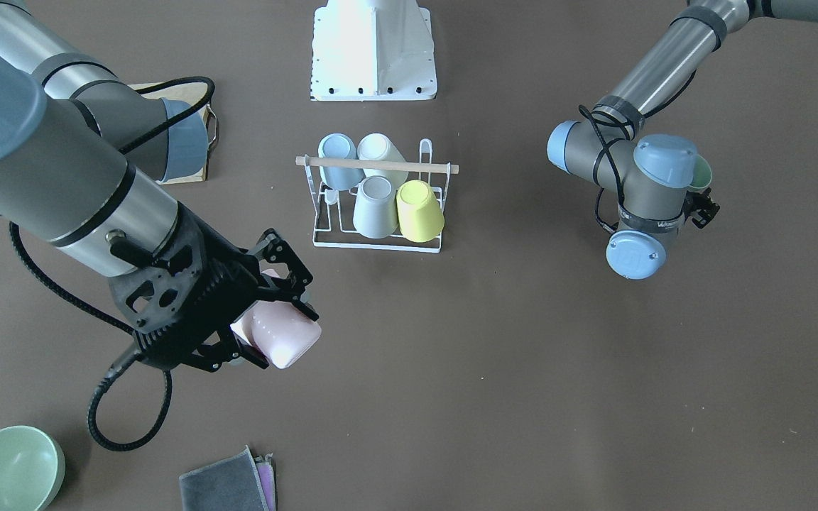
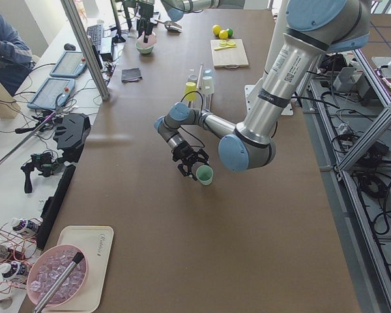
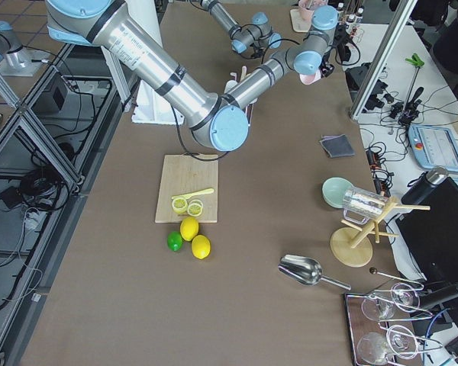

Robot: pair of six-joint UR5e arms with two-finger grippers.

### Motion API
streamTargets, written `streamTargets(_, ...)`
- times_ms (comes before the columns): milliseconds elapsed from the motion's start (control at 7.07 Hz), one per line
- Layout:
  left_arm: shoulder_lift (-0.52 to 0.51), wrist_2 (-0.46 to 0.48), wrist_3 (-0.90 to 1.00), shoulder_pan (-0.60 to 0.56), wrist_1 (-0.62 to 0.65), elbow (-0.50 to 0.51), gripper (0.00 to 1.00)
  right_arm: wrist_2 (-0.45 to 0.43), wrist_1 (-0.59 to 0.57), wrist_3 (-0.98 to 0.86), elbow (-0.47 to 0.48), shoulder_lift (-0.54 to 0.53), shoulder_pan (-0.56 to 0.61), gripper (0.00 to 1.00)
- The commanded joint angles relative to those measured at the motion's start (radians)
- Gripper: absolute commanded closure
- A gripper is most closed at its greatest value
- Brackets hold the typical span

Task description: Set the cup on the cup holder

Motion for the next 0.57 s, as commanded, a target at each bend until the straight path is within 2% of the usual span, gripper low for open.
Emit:
streamTargets(0, -0.002, -0.001, 0.034, 0.003, 0.000, 0.000, 0.12, -0.024, 0.248, 0.060, 0.144, -0.138, -0.003, 1.00)
streamTargets(283, 0.000, -0.003, 0.065, 0.004, 0.000, 0.003, 0.11, -0.149, 0.547, 0.158, 0.159, -0.215, -0.025, 1.00)
streamTargets(424, 0.001, -0.010, 0.068, 0.006, 0.001, 0.003, 0.10, -0.200, 0.652, 0.169, 0.159, -0.244, -0.032, 1.00)
